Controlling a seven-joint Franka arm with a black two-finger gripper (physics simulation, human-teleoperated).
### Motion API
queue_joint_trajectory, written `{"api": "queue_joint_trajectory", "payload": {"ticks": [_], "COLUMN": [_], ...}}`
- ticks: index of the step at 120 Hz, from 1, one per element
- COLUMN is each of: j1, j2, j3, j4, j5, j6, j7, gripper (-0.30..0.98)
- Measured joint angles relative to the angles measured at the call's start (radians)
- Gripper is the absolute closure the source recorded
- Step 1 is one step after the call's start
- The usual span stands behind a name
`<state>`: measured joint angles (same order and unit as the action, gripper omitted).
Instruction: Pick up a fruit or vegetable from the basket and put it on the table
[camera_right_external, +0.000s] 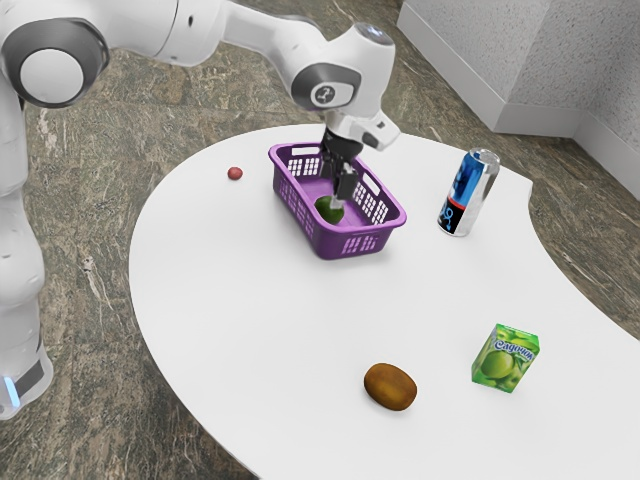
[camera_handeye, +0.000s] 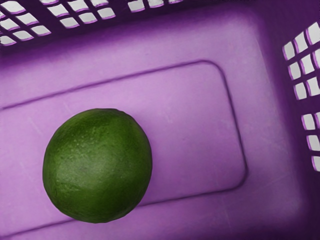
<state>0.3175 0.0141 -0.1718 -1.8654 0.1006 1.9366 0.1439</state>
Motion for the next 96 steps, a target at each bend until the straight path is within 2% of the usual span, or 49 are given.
{"api": "queue_joint_trajectory", "payload": {"ticks": [35,65,96], "j1": [0.003,0.065,0.042], "j2": [0.014,0.054,0.087], "j3": [0.035,0.033,0.028], "j4": [0.006,0.019,0.036], "j5": [0.009,0.007,0.004], "j6": [0.01,0.07,0.113], "j7": [0.099,0.164,0.209], "gripper": [0.0,0.0,0.0]}}
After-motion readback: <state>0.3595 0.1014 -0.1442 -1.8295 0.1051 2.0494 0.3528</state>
